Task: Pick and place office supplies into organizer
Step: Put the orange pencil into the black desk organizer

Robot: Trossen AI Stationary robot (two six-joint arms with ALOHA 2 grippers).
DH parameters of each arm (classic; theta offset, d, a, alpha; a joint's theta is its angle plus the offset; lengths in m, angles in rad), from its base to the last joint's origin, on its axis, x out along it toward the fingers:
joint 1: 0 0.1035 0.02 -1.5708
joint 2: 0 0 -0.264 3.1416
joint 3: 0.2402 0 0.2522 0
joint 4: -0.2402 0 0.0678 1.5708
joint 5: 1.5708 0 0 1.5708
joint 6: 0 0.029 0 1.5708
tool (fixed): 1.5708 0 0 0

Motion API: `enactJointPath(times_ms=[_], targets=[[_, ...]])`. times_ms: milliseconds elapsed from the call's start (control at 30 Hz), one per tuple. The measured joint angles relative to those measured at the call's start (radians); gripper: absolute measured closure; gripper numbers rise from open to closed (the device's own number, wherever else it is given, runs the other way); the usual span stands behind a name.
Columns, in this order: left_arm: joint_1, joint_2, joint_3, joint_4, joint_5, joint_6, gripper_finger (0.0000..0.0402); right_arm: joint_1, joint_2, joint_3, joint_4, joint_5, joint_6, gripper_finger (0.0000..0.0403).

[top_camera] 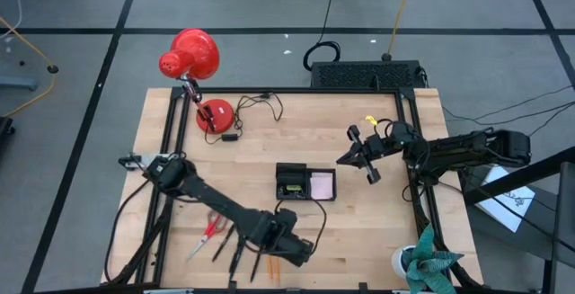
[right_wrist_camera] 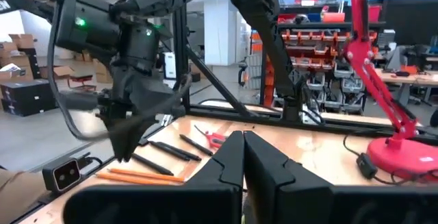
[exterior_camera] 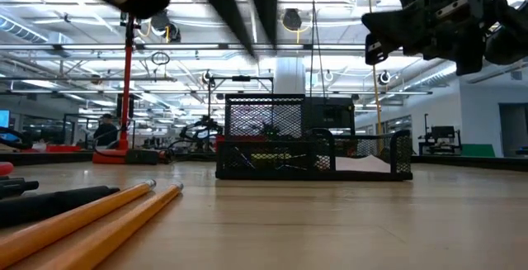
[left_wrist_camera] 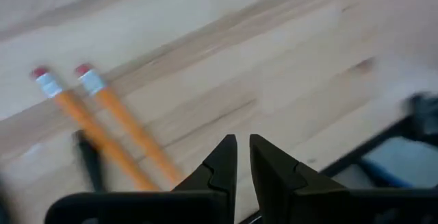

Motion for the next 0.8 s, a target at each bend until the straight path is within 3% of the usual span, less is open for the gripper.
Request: enactJointPath(times_ms=[133,300,633,800], targets=[[-0.004,0.002,-0.050,-0.009,0.083,-0.020,0.0355,-0.016,0.000,0.000,-0.019,-0.001,-0.010,0.0401],[-0.013,0.001,-0.103,0.004,0.157,0.068,0.0355,-0.036,0.001,0.000,-0.022,-0.002,-0.001,0.0401],[0.026,0.001,-0.107,0.026,0.065,0.042,0.0355,-0.038,0.001,0.000,-0.025,-0.002,0.001,0.0401],[0.038,0.001,-0.107,0.022,0.031,0.103,0.0354,-0.038,0.001,0.000,-0.033,-0.002,0.029,0.0401]])
